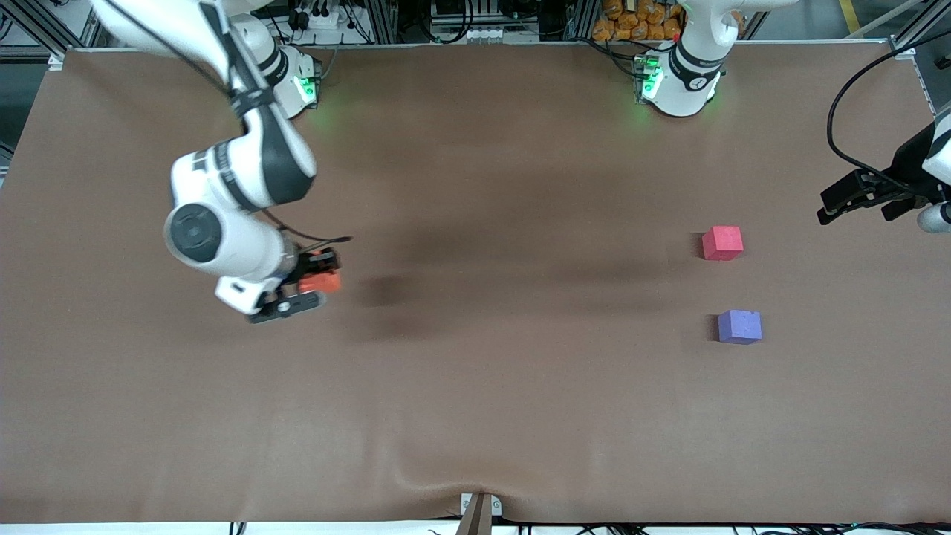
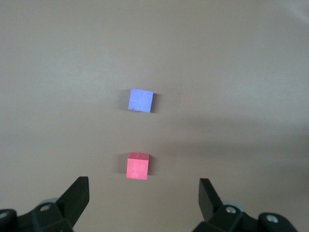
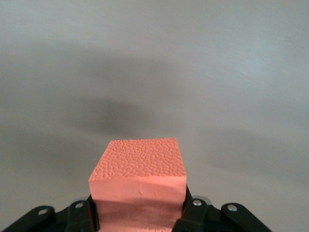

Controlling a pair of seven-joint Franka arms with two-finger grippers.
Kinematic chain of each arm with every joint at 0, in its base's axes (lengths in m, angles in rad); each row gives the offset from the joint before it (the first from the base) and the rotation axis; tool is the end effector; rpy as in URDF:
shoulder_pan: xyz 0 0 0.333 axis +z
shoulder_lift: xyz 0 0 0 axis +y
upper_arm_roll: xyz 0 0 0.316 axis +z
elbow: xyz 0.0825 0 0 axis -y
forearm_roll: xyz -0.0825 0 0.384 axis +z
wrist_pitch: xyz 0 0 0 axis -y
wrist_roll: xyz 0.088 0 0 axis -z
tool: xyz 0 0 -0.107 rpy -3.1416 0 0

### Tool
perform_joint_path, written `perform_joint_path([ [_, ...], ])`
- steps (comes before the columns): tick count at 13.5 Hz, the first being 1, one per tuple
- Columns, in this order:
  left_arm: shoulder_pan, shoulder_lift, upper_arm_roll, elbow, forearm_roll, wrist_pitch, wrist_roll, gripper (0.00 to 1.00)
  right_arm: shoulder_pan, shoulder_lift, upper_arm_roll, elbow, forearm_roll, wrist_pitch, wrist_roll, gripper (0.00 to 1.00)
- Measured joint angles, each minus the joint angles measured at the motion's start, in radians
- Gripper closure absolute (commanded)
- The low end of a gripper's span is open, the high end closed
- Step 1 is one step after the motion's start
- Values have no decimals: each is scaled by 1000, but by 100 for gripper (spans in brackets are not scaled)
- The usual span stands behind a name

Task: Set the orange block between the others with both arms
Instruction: 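Carry the orange cube with the right gripper toward the table middle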

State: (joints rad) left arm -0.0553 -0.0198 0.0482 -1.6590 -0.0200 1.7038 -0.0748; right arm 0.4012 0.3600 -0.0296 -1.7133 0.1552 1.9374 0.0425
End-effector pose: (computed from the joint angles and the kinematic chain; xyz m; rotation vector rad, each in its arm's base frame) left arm 0.5597 -0.0056 0.6055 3.1146 0.1086 0.0992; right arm 0.5899 0.2429 0.3698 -3.0058 -0.4002 0.2420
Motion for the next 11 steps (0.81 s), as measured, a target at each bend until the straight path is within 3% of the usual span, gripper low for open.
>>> perform_joint_path([
  [4, 0, 0, 0, 0, -1, 0, 0, 0, 130, 43, 2, 94, 18, 34, 192, 100],
  [8, 0, 5, 0, 0, -1, 0, 0, 0, 243, 198, 4, 236, 22, 101, 438, 100],
  [11, 0, 9, 0, 0, -2, 0, 0, 0, 310, 304, 3, 298, 23, 238, 546, 100],
])
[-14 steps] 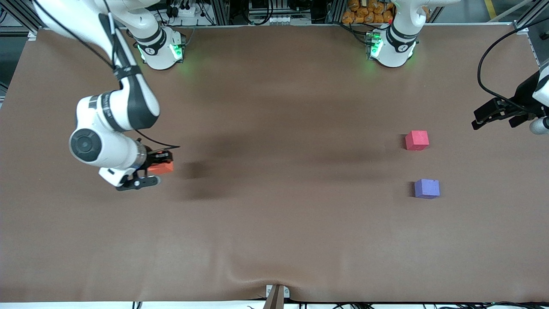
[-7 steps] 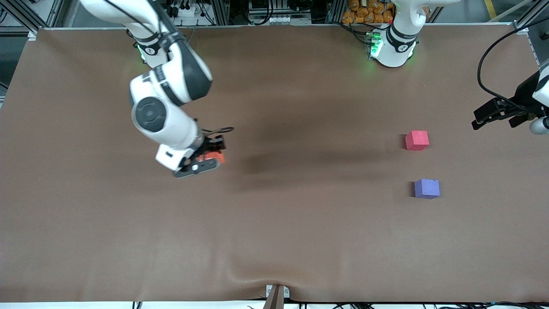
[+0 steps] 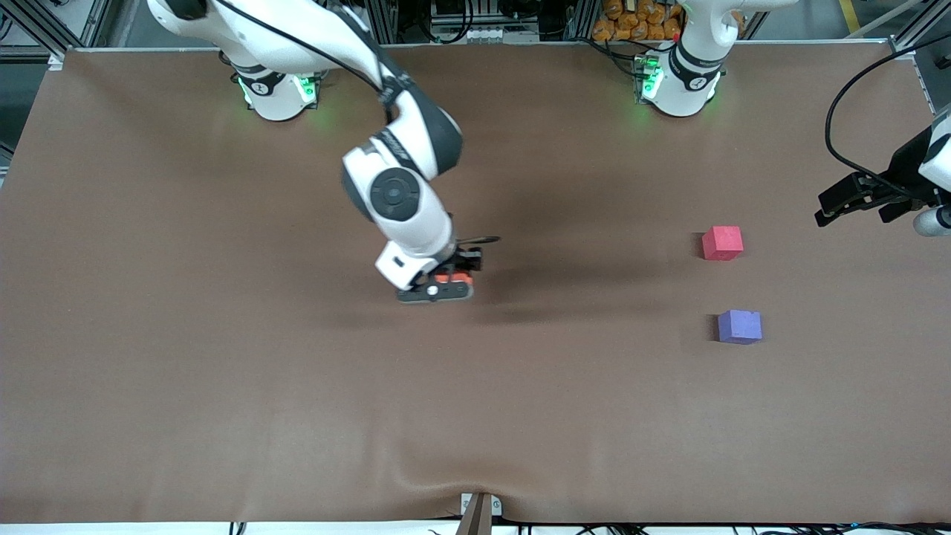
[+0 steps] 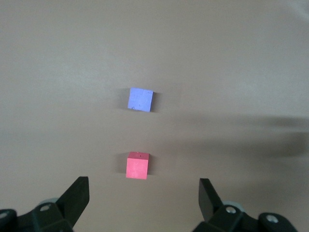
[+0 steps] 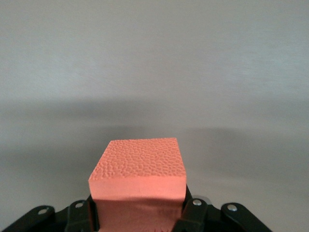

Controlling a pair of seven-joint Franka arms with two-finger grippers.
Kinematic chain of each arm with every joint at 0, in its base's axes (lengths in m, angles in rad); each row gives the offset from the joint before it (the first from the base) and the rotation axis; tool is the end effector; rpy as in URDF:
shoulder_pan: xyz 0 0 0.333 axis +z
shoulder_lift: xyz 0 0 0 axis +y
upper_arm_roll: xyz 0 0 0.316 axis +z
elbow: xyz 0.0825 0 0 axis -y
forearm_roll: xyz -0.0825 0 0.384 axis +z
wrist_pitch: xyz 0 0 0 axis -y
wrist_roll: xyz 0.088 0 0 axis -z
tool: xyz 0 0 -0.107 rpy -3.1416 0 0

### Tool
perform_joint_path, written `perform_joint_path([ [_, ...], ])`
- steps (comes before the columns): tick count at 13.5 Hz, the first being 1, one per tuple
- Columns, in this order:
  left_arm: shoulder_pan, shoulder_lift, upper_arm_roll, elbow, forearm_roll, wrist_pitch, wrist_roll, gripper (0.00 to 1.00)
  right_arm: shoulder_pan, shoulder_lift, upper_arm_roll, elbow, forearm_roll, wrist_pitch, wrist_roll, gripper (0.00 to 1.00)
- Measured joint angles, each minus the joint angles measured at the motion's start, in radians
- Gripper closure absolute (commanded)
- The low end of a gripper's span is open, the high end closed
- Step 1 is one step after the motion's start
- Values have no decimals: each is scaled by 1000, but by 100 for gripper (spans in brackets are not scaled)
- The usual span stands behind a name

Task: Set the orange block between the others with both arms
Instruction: 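Carry the orange cube with the right gripper toward the table middle, then lower the orange cube and open the right gripper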

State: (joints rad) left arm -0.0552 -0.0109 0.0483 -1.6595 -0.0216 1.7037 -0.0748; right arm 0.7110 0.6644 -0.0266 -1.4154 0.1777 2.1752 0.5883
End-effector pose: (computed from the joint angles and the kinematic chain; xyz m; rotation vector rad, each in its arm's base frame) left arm 0.5620 -0.0058 0.6003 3.1143 0.1093 0.0844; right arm 0.5615 0.4719 0.3182 -2.9763 -0.0125 0.0047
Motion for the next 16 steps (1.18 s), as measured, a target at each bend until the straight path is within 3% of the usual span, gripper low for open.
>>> perform_joint_path([
  [7, 0, 1, 0, 0, 0, 0, 0, 0, 86, 128, 0, 17, 1, 107, 141, 100],
  [12, 0, 1, 0, 0, 0, 0, 0, 0, 104, 168, -2, 18, 1, 112, 157, 100],
  [13, 0, 2, 0, 0, 0, 0, 0, 0, 104, 171, -4, 18, 1, 112, 159, 96],
  [14, 0, 3, 0, 0, 0, 0, 0, 0, 104, 175, -5, 18, 1, 112, 167, 71],
  [15, 0, 5, 0, 0, 0, 0, 0, 0, 104, 180, -5, 19, 1, 114, 175, 11],
  [16, 0, 5, 0, 0, 0, 0, 0, 0, 104, 182, -5, 19, 1, 119, 186, 0],
])
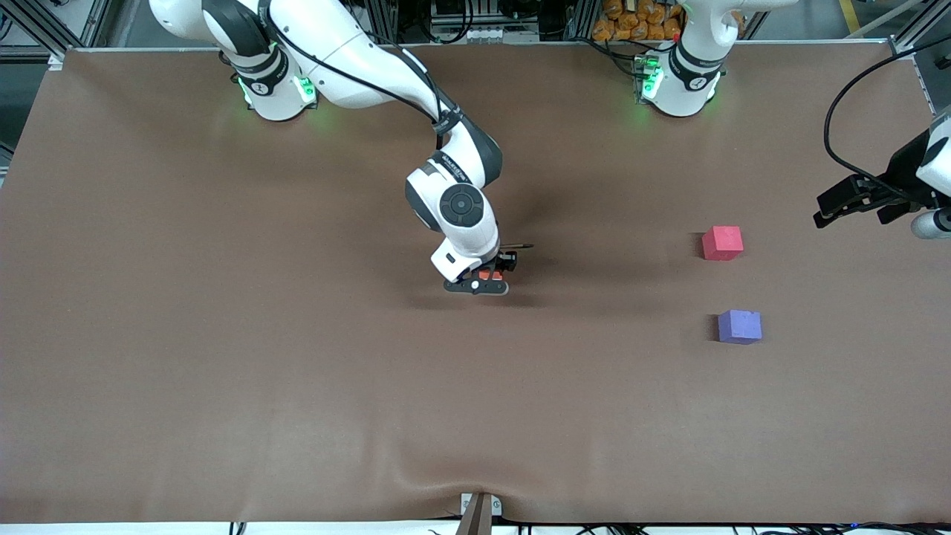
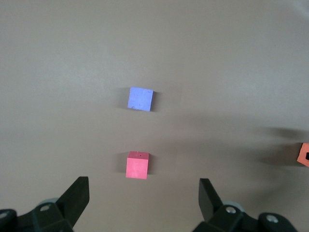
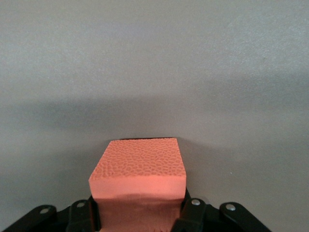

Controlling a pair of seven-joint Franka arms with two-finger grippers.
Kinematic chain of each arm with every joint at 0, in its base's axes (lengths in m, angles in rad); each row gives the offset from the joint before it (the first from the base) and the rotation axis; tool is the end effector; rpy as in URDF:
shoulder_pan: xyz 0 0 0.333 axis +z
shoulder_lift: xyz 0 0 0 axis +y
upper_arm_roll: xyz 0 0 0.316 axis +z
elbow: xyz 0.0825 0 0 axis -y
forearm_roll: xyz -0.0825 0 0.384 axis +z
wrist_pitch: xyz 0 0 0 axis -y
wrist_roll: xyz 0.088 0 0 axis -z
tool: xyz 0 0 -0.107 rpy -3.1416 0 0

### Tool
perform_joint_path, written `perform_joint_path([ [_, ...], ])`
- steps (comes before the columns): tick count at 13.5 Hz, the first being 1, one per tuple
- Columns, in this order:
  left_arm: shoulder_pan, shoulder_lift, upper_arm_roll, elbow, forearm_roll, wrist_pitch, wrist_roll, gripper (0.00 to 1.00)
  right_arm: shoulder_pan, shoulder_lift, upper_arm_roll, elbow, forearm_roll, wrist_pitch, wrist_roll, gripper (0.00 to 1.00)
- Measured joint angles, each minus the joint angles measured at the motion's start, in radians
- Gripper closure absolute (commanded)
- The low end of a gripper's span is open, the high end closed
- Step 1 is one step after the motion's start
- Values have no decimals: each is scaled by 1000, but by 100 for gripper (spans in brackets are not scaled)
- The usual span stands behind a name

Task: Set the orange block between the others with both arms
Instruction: 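Lower the orange cube and open the right gripper, then withdraw the right gripper while the left gripper reaches toward the orange cube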

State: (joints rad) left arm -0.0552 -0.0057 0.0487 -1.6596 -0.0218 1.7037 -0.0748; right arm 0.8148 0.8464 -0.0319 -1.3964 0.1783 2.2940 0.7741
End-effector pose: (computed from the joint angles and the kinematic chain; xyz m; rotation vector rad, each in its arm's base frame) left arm 0.5634 -0.0056 0.5973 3.1148 0.1101 0.0762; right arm 0.5161 0.5259 0.2042 -3.0205 0.1428 0.0641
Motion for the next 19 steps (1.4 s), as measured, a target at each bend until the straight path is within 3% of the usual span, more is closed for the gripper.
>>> perform_joint_path([
  [7, 0, 0, 0, 0, -1, 0, 0, 0, -2, -8, -14, 43, 0, -9, 11, 0],
  [14, 0, 1, 0, 11, -2, 0, 0, 0, -97, -144, -30, 90, -7, -211, 12, 0],
  [19, -8, 5, -2, 12, -2, 0, 0, 0, -184, -240, -32, 90, -168, -497, -88, 0],
])
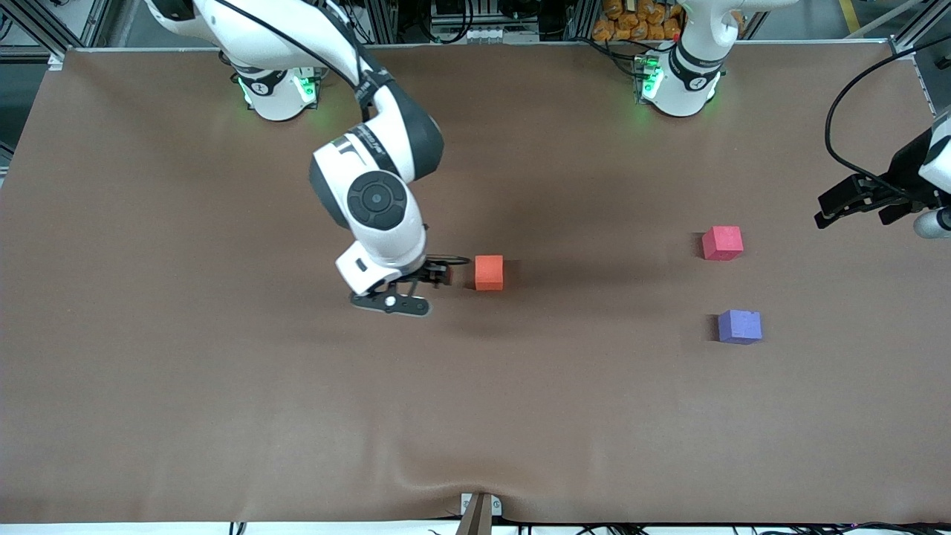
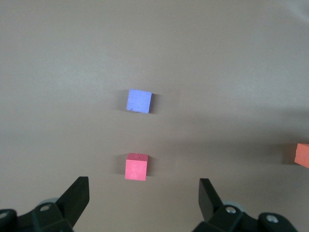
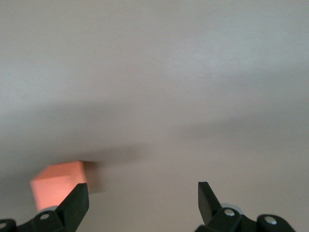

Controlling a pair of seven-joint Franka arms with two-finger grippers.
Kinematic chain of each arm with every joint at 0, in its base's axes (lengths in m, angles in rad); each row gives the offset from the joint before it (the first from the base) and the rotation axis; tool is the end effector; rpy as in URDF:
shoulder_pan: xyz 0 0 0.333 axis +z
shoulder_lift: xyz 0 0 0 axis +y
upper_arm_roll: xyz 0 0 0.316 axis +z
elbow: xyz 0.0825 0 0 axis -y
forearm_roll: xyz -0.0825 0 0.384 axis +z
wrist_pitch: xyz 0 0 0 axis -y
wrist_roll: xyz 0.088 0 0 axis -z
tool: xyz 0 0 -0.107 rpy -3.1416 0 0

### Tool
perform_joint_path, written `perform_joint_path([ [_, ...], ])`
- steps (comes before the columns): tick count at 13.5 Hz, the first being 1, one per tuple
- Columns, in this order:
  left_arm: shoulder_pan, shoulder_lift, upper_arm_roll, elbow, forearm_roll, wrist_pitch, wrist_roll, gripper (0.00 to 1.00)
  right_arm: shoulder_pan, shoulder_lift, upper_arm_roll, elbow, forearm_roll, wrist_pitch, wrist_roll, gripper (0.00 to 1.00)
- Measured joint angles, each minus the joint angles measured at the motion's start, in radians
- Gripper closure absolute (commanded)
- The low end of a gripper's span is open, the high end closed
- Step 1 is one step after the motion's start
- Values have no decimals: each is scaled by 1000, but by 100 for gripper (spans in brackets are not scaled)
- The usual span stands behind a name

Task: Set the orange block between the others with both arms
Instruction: 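Withdraw the right gripper while the left gripper reaches toward the orange cube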

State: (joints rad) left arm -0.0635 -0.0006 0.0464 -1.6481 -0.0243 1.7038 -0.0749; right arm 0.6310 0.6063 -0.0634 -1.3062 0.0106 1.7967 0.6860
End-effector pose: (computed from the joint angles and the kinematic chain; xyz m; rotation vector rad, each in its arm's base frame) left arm 0.5653 -0.0120 0.6000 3.1122 0.0939 0.0858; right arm 0.5949 0.3918 0.3789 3.0458 -0.1710 -0.1180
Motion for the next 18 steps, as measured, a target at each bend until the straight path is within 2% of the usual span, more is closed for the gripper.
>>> perform_joint_path([
  [4, -41, 94, -35, 75, -2, 3, -7, 0, -113, -38, -5, -12, -14, -143, -179, 0],
  [7, -107, 174, -50, 131, -2, 3, -82, 0, -210, -128, -7, -120, -29, -209, -260, 0],
  [12, -232, 302, -53, 227, -2, 5, -253, 0, -321, -291, -13, -340, -129, -246, -443, 0],
  [15, -312, 372, -54, 273, -2, 37, -361, 0, -483, -338, -15, -396, -134, -224, -672, 0],
  [18, -398, 437, -56, 286, -2, 122, -469, 0, -511, -379, -8, -465, -134, -148, -716, 0],
])
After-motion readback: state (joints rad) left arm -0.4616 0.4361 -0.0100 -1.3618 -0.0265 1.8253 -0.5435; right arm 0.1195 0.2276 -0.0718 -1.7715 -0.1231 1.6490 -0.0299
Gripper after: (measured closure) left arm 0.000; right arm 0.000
